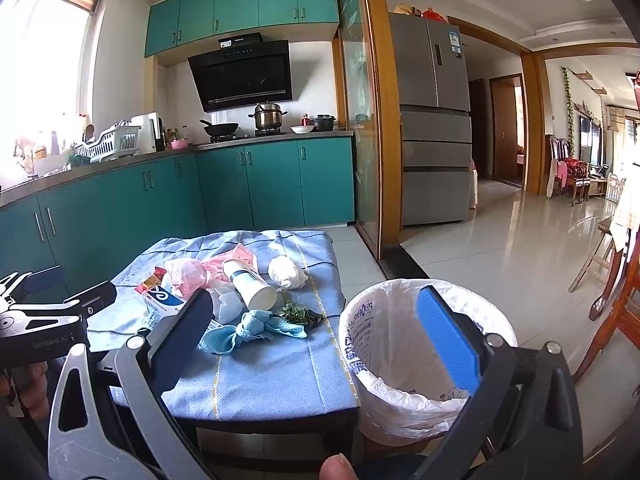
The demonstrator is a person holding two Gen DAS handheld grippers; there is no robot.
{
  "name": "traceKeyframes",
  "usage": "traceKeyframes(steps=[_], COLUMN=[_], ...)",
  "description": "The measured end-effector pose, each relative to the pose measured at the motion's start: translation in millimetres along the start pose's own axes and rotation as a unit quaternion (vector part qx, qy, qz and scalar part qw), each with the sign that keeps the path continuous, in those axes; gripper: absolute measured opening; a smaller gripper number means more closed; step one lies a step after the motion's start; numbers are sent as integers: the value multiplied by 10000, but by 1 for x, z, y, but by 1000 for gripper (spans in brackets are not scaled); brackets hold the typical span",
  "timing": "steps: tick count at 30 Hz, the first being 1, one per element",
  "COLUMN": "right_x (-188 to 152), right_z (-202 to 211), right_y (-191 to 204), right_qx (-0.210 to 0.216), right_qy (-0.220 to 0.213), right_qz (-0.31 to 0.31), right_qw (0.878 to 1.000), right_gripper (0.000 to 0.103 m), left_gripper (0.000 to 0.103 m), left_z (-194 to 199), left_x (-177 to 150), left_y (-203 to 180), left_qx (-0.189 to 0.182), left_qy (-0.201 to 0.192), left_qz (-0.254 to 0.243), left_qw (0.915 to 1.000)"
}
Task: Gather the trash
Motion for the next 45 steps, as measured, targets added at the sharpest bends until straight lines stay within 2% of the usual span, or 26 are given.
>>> traceKeyframes(steps=[45], right_x=[-8], right_z=[-1], right_y=[1], right_qx=[-24], right_qy=[71], right_qz=[135], right_qw=[9999], right_gripper=[100], left_gripper=[101], left_z=[3], left_x=[-4], left_y=[-9], left_qx=[66], left_qy=[107], left_qz=[-259], left_qw=[9996])
Point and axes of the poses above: each gripper's, at about its wrist camera, not at the fingertips, and z roughly against the way its jaws point, y to its left, x to its top, the point moved 4 cm from there along -z, roughly the way its jaws point, and after that the axes turned 13 degrees about -y, right-handed, at the moved point
